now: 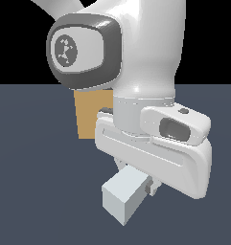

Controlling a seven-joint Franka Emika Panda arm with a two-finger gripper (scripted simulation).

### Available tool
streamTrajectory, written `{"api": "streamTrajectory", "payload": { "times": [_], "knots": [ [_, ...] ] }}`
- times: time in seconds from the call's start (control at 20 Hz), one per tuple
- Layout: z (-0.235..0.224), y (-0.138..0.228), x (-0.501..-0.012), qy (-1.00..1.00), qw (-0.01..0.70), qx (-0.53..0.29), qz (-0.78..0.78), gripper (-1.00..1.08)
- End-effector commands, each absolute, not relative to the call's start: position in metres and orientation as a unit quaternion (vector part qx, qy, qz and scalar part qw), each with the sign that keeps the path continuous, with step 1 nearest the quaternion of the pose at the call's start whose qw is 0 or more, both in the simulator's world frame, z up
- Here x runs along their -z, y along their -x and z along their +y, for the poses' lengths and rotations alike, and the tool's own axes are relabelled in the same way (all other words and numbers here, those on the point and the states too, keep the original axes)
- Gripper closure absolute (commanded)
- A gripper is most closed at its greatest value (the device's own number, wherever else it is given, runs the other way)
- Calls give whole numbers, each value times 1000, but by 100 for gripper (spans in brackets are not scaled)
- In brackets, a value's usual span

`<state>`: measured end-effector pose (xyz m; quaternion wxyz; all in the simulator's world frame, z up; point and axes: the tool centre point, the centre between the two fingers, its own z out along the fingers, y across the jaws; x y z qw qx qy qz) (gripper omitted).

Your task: Insert the peg into the horizontal hole in a box.

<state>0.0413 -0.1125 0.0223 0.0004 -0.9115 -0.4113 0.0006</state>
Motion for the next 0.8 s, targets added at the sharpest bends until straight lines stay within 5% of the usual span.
{"api": "streamTrajectory", "payload": {
  "times": [0.0, 0.75],
  "knots": [
    [-112, -42, -24, 909, 0, 0, -416, 108],
    [-92, -35, -59, 836, -1, 0, -549, 108]
  ]
}}
